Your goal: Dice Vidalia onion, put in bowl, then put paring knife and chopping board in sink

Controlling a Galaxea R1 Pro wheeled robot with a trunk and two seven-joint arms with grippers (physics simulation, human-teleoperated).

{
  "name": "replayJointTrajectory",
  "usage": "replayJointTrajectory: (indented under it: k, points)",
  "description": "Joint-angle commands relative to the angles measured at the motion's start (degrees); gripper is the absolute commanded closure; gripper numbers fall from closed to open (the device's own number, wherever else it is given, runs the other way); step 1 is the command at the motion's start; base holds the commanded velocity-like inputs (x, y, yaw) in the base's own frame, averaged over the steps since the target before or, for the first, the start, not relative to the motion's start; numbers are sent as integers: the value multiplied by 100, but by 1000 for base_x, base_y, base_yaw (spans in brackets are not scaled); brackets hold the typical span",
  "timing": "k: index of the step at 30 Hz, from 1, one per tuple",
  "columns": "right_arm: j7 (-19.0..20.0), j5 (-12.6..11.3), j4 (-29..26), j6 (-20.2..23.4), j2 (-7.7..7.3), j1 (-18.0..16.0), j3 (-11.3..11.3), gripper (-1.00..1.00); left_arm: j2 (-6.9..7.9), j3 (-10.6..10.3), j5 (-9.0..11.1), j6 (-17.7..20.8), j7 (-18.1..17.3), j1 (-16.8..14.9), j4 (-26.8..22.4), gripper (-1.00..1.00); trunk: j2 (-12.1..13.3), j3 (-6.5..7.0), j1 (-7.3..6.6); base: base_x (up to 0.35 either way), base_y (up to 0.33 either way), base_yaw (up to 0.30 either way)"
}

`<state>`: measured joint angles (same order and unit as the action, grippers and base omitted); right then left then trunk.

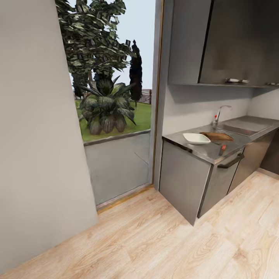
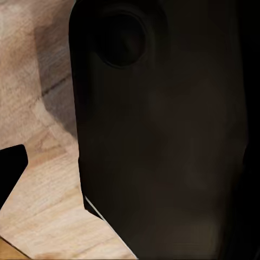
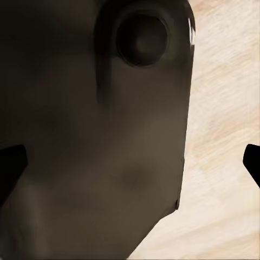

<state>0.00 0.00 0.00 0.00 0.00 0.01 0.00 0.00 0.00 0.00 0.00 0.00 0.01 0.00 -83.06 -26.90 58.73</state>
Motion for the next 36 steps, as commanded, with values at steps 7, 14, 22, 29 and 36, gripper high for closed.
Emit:
replayJointTrajectory:
  k: [7,14,22,29,36]
  points:
    - [95,126,-226,31,187,162,47,-100,186,-37,-139,40,-3,228,-225,-100,-2,-2,0,0,0,0]
    - [-129,190,-450,-194,127,316,271,-100,260,-61,-262,-184,131,455,-449,-100,-2,-2,0,0,0,0]
    - [-281,188,-518,-424,135,316,348,-100,255,-62,-266,-343,132,714,-705,-100,-2,-2,0,0,0,0]
    - [-281,195,-519,-426,126,316,346,-100,255,-66,-264,-343,132,764,-930,-100,-2,-2,0,0,0,0]
    - [-281,194,-519,-424,131,316,348,-100,255,-63,-265,-343,132,764,-1231,-100,-2,-2,0,0,0,0]
